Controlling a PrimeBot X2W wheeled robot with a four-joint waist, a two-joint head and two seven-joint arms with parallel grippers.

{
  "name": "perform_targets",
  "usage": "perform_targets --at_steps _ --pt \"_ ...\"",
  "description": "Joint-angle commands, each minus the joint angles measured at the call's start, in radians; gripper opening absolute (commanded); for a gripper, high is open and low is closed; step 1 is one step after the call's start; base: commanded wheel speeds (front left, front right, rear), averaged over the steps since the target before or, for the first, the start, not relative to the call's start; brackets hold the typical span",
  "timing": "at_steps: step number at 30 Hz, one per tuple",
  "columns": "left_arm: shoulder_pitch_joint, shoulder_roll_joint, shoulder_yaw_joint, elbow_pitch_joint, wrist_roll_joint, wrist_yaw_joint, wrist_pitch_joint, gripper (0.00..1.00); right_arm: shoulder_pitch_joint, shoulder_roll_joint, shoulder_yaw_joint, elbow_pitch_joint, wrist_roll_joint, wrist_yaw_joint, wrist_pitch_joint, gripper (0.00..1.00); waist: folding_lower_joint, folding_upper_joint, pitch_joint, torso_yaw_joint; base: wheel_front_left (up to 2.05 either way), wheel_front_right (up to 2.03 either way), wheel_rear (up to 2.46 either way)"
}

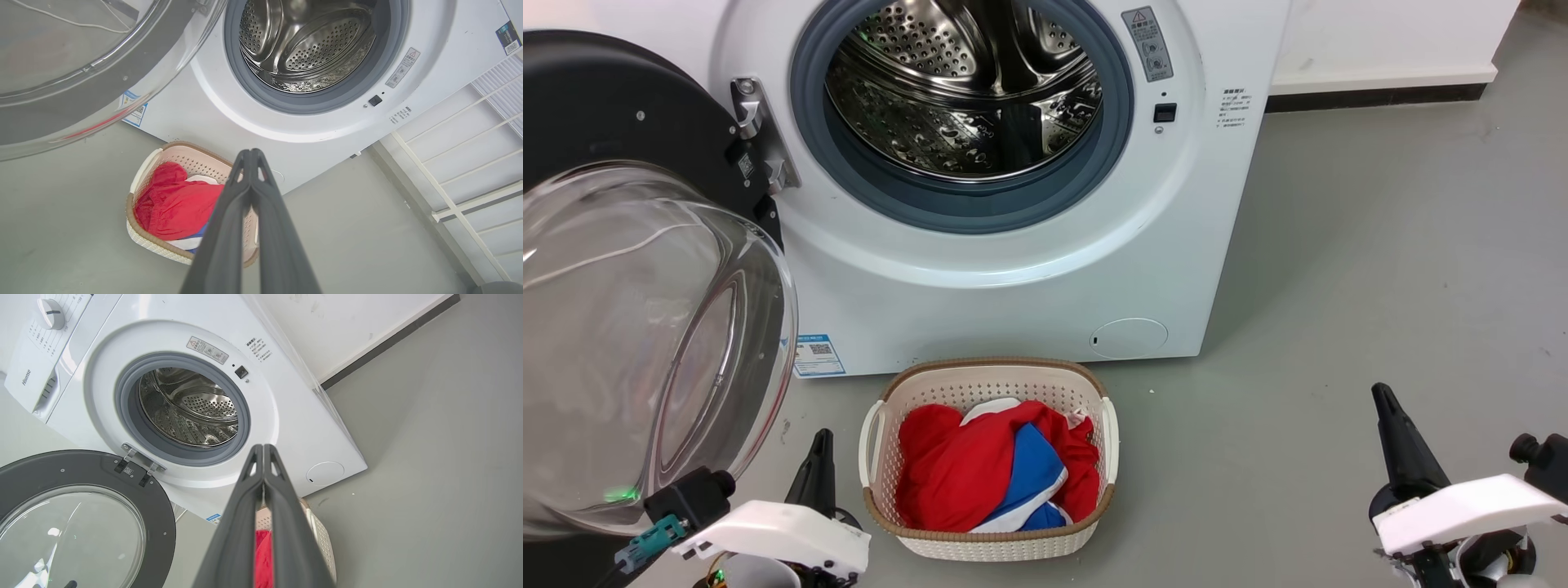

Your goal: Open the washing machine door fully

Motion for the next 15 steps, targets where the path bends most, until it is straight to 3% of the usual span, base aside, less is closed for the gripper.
perform_targets --at_steps 1,15 --pt "-0.032 0.0 0.016 -0.007 -0.034 -0.013 0.007 0.0 -0.027 0.001 -0.006 -0.007 0.039 0.0 0.006 0.0 0.0 0.0 0.0 0.002 0.0 0.0 0.0" --pt "-0.042 -0.027 0.064 0.009 -0.18 -0.06 0.042 0.0 -0.039 0.008 -0.021 0.012 0.205 0.0 0.029 0.0 0.0 0.0 0.0 0.015 0.0 0.0 0.0"
